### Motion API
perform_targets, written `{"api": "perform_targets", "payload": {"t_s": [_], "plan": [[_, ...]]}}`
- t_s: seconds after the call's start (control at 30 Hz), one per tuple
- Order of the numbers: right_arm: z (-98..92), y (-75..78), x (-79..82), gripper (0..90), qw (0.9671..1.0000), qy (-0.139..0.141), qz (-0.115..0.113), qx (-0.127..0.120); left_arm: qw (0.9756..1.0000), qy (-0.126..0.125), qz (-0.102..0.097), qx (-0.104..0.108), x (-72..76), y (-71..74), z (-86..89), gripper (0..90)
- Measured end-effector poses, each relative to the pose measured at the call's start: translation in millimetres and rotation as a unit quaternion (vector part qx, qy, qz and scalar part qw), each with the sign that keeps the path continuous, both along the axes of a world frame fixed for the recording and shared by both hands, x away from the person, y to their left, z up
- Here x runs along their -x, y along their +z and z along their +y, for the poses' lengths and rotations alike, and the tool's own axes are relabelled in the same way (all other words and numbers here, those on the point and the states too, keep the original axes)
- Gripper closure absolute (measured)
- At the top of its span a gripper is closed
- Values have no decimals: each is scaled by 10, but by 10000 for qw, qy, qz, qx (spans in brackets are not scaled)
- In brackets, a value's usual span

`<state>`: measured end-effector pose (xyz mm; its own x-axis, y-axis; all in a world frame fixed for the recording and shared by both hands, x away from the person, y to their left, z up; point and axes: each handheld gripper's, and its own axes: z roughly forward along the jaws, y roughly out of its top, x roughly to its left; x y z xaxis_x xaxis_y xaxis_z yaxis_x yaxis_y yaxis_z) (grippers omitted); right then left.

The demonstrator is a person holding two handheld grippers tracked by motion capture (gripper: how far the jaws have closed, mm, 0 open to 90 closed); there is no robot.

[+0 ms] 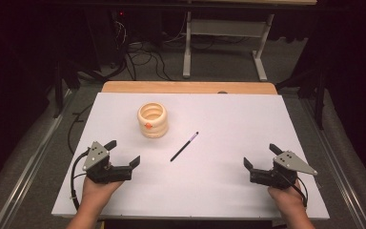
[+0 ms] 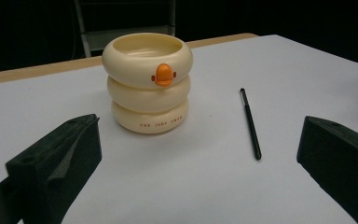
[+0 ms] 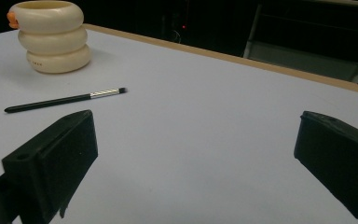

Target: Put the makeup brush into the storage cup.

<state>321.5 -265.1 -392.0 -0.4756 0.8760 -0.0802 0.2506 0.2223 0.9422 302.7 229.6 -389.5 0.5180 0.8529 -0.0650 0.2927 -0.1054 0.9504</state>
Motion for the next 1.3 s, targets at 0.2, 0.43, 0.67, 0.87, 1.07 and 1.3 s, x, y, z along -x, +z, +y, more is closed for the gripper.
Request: {"api": "perform_targets", "payload": {"t_s": [0.2,0.43,0.67,0.87,1.07,1.3], "plan": [[2,-13,-5,6,10000,-15,26,23,10000,-14,2,12,-1,-5,3,4],[12,-22,-10,6,9999,-18,-19,117,10000,32,3,-36,-2,-9,-2,5],[19,-27,-10,6,9999,-44,23,110,9997,83,104,-194,-17,-23,-11,5],[20,-32,-12,6,9999,-42,42,81,9993,132,235,-262,-38,-44,-8,5],[18,-35,-21,6,10000,-35,44,53,9988,124,325,-334,-56,-69,-9,5],[11,-34,-25,6,10000,-44,42,69,9974,88,493,-509,-85,-111,-20,6]]}}
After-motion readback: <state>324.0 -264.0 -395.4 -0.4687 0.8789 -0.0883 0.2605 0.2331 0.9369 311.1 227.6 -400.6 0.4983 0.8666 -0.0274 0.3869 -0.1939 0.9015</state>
